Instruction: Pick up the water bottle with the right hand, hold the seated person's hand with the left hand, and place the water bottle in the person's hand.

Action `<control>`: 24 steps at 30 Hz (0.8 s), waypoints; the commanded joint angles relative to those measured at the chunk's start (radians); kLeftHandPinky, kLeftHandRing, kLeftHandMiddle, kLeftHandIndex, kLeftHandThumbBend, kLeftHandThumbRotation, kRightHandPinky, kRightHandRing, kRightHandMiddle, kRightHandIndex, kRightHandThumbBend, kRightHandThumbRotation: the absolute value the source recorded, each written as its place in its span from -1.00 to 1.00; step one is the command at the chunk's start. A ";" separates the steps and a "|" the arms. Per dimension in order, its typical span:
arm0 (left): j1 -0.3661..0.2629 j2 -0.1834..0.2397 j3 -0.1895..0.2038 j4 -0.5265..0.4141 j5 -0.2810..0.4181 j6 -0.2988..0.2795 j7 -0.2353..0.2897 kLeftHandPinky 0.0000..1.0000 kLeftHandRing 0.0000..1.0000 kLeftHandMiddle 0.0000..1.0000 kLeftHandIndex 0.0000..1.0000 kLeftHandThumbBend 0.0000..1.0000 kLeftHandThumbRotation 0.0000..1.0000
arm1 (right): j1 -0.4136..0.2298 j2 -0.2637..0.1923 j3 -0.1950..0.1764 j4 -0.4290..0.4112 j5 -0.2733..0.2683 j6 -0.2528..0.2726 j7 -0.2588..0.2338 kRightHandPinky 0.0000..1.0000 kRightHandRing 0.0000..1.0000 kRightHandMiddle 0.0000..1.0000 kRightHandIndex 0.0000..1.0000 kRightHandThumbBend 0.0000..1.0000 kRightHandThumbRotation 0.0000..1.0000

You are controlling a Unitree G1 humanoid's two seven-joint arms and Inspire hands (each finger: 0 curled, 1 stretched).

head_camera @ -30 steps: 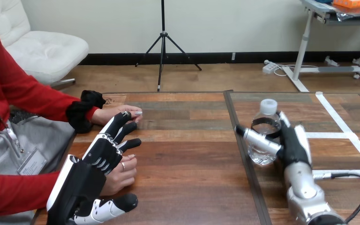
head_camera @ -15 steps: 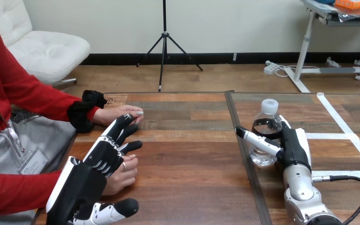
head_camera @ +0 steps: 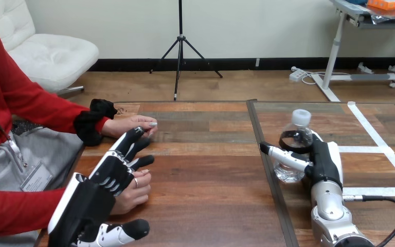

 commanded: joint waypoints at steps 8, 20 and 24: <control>-0.036 0.002 0.026 -0.058 -0.035 0.006 -0.033 0.74 0.89 0.94 0.86 1.00 -0.03 | -0.014 0.045 -0.051 0.012 0.040 0.011 -0.017 0.15 0.22 0.33 0.33 0.90 -0.96; -0.024 -0.012 0.037 -0.066 -0.028 0.013 -0.031 0.73 0.88 0.93 0.86 1.00 -0.04 | -0.012 0.048 -0.068 0.012 0.046 -0.003 -0.034 -0.17 -0.11 -0.07 -0.12 0.70 -1.00; -0.014 -0.015 0.037 -0.088 -0.028 0.039 -0.021 0.71 0.87 0.92 0.84 1.00 -0.05 | -0.010 0.051 -0.080 0.011 0.053 -0.013 -0.029 -0.27 -0.21 -0.17 -0.26 0.61 -1.00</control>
